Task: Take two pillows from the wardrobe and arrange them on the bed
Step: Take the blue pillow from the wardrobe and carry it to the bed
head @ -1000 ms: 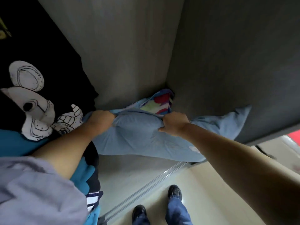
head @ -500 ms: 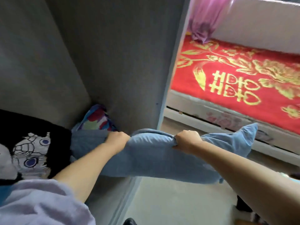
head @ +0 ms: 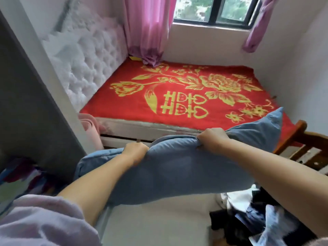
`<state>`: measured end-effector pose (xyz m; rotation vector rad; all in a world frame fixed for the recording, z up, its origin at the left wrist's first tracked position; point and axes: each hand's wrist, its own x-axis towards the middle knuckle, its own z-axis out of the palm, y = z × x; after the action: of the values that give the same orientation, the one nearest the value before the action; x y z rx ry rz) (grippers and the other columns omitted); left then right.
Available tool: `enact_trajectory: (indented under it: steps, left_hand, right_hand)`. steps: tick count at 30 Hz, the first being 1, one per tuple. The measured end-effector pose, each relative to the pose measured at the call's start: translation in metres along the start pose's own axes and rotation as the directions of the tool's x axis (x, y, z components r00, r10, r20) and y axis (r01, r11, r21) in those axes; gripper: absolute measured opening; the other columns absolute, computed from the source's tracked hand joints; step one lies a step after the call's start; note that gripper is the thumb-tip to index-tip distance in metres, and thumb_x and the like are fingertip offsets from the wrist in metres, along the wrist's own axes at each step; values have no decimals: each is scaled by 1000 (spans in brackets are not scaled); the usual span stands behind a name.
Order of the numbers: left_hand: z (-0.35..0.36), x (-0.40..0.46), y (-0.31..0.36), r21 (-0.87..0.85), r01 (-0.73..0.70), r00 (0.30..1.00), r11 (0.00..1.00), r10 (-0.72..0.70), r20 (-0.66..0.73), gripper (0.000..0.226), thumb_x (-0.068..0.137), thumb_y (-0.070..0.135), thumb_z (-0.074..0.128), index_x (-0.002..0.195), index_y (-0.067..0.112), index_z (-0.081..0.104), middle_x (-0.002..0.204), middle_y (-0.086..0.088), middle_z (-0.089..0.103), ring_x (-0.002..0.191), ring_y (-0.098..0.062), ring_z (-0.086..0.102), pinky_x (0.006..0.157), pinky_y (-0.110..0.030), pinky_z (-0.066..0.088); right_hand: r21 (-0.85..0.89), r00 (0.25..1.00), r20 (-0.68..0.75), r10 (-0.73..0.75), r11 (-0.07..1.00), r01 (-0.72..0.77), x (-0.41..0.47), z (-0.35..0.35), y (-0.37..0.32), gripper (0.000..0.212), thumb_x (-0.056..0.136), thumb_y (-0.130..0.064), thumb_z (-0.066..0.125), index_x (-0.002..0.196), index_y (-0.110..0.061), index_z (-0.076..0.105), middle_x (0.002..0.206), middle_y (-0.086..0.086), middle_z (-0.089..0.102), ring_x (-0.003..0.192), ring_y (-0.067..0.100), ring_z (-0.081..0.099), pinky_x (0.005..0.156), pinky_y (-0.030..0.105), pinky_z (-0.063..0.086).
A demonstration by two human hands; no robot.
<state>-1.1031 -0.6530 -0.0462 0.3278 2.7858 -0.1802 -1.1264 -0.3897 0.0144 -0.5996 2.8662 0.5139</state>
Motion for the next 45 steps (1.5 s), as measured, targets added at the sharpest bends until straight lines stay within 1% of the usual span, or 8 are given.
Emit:
enact_trajectory:
  steps: [5, 13, 19, 23, 31, 36, 39, 45]
  left_hand:
    - [-52, 55, 11, 16, -17, 999, 1000, 17, -33, 26, 87, 29, 49, 105, 22, 68, 114, -5, 68, 107, -28, 62, 83, -32, 47]
    - [-126, 182, 4, 133, -55, 995, 990, 65, -71, 28, 89, 24, 47, 106, 21, 68, 116, -5, 68, 109, -28, 62, 87, -35, 48]
    - [-179, 275, 14, 219, -126, 987, 968, 144, -69, 28, 91, 22, 46, 111, 16, 65, 117, -8, 66, 109, -30, 62, 83, -34, 48]
    - [-200, 339, 31, 216, -125, 989, 968, 138, -49, 27, 91, 18, 44, 107, 14, 65, 116, -8, 66, 107, -29, 62, 83, -34, 49]
    - [-243, 462, 41, 204, -39, 990, 978, 65, -123, 29, 92, 10, 42, 112, 12, 64, 120, -9, 65, 112, -30, 60, 87, -37, 49]
    - [-250, 536, 17, 193, 0, 992, 981, 25, -125, 32, 92, 12, 41, 112, 17, 65, 118, -8, 66, 109, -30, 62, 83, -36, 49]
    - [-260, 582, -4, 196, 3, 991, 981, 23, -129, 31, 90, 11, 42, 110, 18, 65, 116, -8, 67, 107, -30, 63, 81, -35, 49]
    - [-299, 665, -37, 190, -8, 996, 982, 25, -87, 32, 92, 12, 42, 115, 18, 64, 123, -7, 64, 114, -28, 60, 88, -36, 49]
  right_hand:
    - [-4, 996, -66, 54, 999, -54, 39, -4, 58, 17, 88, -37, 55, 95, -25, 64, 105, 1, 68, 99, 27, 64, 66, 30, 39]
    - [54, 982, -35, 185, 982, -183, 124, -1, 125, 18, 92, -30, 51, 103, -25, 64, 110, 2, 67, 101, 26, 64, 70, 31, 42]
    - [98, 967, -53, 247, 965, -242, 176, -1, 189, 25, 91, -43, 51, 104, -27, 64, 109, 2, 68, 100, 27, 64, 69, 31, 40]
    - [101, 970, -30, 241, 966, -237, 218, 6, 241, 35, 88, -55, 51, 104, -27, 63, 107, 1, 67, 99, 26, 63, 67, 30, 39]
    - [49, 983, -58, 173, 984, -171, 335, 3, 344, 41, 86, -58, 52, 105, -23, 63, 109, 5, 67, 101, 29, 63, 69, 33, 41]
    - [40, 992, -64, 106, 994, -103, 420, -6, 376, 35, 87, -54, 53, 102, -24, 63, 106, 4, 67, 99, 28, 63, 70, 33, 44]
    - [30, 991, -92, 98, 995, -95, 472, -10, 386, 38, 87, -54, 53, 106, -22, 63, 108, 4, 67, 101, 28, 63, 68, 32, 41]
    - [60, 991, -32, 133, 990, -131, 554, -22, 416, 39, 86, -54, 55, 105, -22, 63, 110, 3, 68, 101, 27, 63, 70, 32, 44]
